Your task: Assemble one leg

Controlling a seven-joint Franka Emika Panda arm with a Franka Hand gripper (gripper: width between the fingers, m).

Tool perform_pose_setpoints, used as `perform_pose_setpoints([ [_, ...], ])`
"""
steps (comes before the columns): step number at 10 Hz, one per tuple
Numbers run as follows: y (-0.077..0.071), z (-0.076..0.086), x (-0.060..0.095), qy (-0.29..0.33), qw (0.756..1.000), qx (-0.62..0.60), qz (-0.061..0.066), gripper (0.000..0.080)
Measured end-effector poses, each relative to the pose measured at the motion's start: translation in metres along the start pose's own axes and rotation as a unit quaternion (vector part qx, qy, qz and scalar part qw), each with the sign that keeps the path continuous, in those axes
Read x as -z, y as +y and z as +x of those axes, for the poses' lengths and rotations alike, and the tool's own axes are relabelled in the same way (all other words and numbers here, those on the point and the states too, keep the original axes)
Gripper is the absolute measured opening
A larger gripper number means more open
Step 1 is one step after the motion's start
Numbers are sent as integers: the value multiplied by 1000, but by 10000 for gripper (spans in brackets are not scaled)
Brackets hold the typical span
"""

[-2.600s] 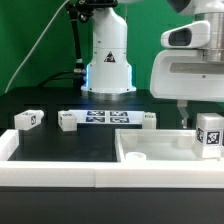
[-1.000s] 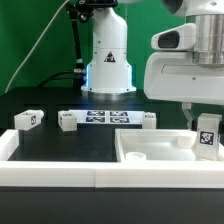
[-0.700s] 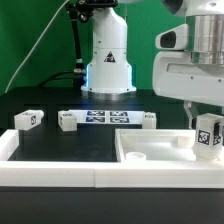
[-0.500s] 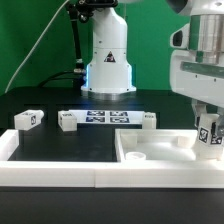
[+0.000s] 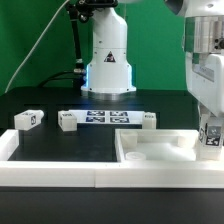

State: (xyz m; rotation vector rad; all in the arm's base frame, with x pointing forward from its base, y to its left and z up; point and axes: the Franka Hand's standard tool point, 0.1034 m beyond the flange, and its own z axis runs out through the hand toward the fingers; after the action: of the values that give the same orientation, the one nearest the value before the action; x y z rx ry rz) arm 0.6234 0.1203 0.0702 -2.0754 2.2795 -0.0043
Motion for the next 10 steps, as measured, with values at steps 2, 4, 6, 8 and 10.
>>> perform_pose_setpoints([
  [2,0,0,0,0,999,46,1,548],
  [4,-1,-2,1,1,990,138,2,635],
  [6,-3,-3,3,1,964,266,3,647],
  [8,-2,-6,3,2,938,347,2,648],
  [10,-2,-8,3,10,896,444,0,648],
])
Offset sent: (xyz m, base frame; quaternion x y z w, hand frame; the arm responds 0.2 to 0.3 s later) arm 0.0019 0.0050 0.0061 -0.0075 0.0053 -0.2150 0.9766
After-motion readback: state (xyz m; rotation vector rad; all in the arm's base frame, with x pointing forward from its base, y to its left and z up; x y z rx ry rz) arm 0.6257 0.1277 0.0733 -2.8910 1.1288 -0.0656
